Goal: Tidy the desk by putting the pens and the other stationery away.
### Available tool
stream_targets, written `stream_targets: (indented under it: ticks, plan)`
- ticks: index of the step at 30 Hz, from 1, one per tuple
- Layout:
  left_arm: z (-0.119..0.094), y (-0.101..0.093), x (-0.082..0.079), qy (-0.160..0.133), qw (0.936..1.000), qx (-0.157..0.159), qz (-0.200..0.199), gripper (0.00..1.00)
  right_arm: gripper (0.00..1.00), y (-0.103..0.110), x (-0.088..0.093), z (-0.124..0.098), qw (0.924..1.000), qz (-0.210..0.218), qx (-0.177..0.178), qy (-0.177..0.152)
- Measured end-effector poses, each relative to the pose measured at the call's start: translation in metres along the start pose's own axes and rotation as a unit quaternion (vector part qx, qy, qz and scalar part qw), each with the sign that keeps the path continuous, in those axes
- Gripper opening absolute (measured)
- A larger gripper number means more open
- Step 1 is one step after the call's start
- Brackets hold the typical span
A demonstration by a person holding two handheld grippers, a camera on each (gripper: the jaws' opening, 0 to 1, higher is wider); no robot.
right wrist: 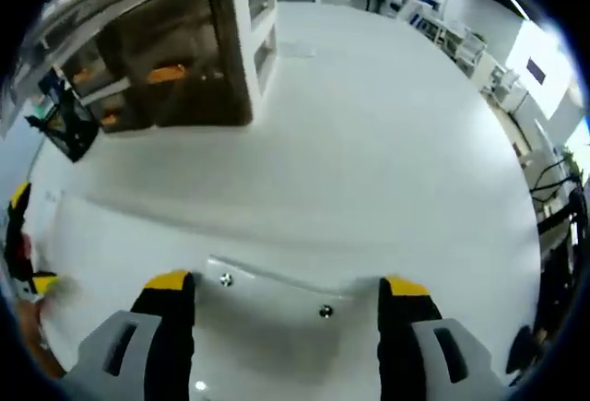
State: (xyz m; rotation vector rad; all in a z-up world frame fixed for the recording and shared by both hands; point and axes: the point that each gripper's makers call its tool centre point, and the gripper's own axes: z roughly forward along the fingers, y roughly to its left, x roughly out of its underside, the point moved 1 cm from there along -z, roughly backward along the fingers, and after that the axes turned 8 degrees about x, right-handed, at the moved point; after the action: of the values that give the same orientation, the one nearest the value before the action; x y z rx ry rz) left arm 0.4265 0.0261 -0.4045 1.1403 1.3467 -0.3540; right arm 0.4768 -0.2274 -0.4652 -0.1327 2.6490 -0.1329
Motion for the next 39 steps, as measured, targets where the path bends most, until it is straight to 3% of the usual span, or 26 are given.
stream_targets:
  ticks: [2,8,9,10,11,12,13,14,15,17,19,22,25,28,31,35,36,39]
  plan:
    - [0.001,0.001,0.003,0.005,0.9999,0.001,-0.009,0.61,0.65,-0.002,-0.005,-0.001,1.0000,-0.005,-0.003,0.000]
    - [-0.004,0.012,0.003,0.001,0.9996,-0.015,-0.022,0.60,0.63,-0.004,-0.006,-0.006,0.9990,-0.042,-0.015,0.008]
    - [-0.004,0.013,0.003,0.001,0.9996,-0.017,-0.024,0.60,0.36,-0.001,-0.006,-0.008,0.9985,-0.048,-0.026,0.010]
    - [-0.004,0.013,0.003,0.001,0.9995,-0.018,-0.025,0.60,0.17,0.002,-0.007,-0.011,0.9958,-0.083,-0.039,0.001]
    - [-0.004,0.013,0.003,0.001,0.9995,-0.017,-0.026,0.60,0.10,0.004,-0.006,-0.010,0.9935,-0.106,-0.042,0.000]
    - [-0.004,0.013,0.003,0.001,0.9995,-0.017,-0.027,0.60,0.10,0.006,-0.004,-0.008,0.9907,-0.128,-0.045,-0.001]
    - [-0.003,0.013,0.003,0.001,0.9995,-0.016,-0.028,0.60,0.15,0.009,-0.003,-0.007,0.9874,-0.151,-0.048,-0.003]
    - [-0.002,0.011,0.004,0.002,0.9996,-0.014,-0.026,0.60,0.26,0.019,0.002,-0.005,0.9876,-0.135,-0.080,0.005]
    - [-0.002,0.010,0.004,0.003,0.9996,-0.012,-0.024,0.60,0.44,0.028,0.002,-0.007,0.9864,-0.123,-0.109,0.002]
    - [-0.001,0.009,0.003,0.004,0.9997,-0.010,-0.020,0.60,0.87,0.023,0.004,-0.011,0.9918,-0.075,-0.102,0.010]
    - [-0.001,0.008,0.002,0.003,0.9998,-0.008,-0.015,0.60,0.80,0.019,0.010,-0.022,0.9924,-0.036,-0.115,0.026]
    - [0.001,0.006,0.002,0.005,0.9999,-0.005,-0.010,0.60,0.90,-0.016,0.022,-0.023,0.9958,0.033,-0.074,0.043]
    - [0.002,0.005,0.004,0.008,0.9999,0.000,-0.011,0.59,0.87,-0.041,0.034,-0.031,0.9957,0.065,-0.040,0.052]
    - [0.002,0.005,0.007,0.013,0.9998,0.000,-0.013,0.59,0.83,-0.037,0.056,-0.037,0.9881,0.110,-0.053,0.093]
    - [0.001,0.005,0.005,0.010,0.9998,0.000,-0.014,0.59,0.79,-0.025,0.058,-0.038,0.9878,0.109,-0.064,0.091]
    - [0.002,0.003,0.005,0.011,0.9999,0.004,-0.010,0.59,0.78,-0.001,0.051,-0.028,0.9877,0.093,-0.083,0.094]
    - [0.002,0.001,0.006,0.012,0.9999,0.006,-0.008,0.59,0.77,0.000,0.045,-0.024,0.9905,0.073,-0.074,0.090]
    - [0.001,0.004,0.007,0.014,0.9999,0.001,-0.006,0.59,0.79,0.005,0.032,-0.021,0.9904,0.073,-0.077,0.088]
